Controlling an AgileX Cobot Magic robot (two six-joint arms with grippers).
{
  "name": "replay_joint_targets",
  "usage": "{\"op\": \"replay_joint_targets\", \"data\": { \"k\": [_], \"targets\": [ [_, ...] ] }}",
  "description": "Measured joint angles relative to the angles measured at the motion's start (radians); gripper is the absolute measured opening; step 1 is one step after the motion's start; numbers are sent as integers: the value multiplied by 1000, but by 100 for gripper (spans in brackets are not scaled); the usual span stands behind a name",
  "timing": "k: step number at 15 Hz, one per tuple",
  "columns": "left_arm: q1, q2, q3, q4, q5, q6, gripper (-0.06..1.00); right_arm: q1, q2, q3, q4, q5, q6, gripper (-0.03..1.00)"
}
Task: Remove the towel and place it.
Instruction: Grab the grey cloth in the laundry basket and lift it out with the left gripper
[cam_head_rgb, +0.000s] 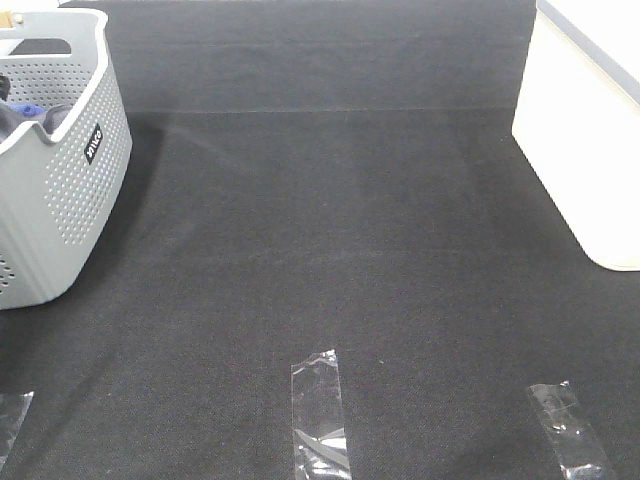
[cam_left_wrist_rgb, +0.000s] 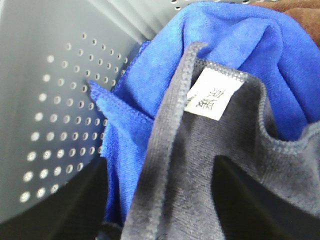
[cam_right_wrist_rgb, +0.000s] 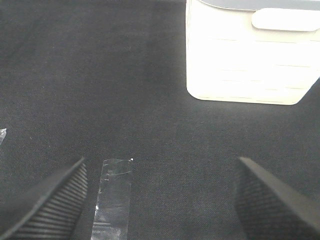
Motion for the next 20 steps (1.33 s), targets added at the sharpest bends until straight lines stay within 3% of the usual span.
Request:
{"op": "replay_joint_targets", "data": {
  "k": [4, 8, 14, 20],
  "targets": [
    [0, 7, 0, 10, -14, 0, 38, 0, 0, 0, 0, 0, 0, 75],
    [0, 22, -2, 15, -14, 19, 2, 0, 0, 0, 0, 0, 0, 75],
    [0, 5, -2, 15, -5, 47, 0, 0, 0, 0, 0, 0, 0, 75],
    [0, -160, -2, -30, -2, 72, 0, 0, 0, 0, 0, 0, 0, 75]
  ]
}}
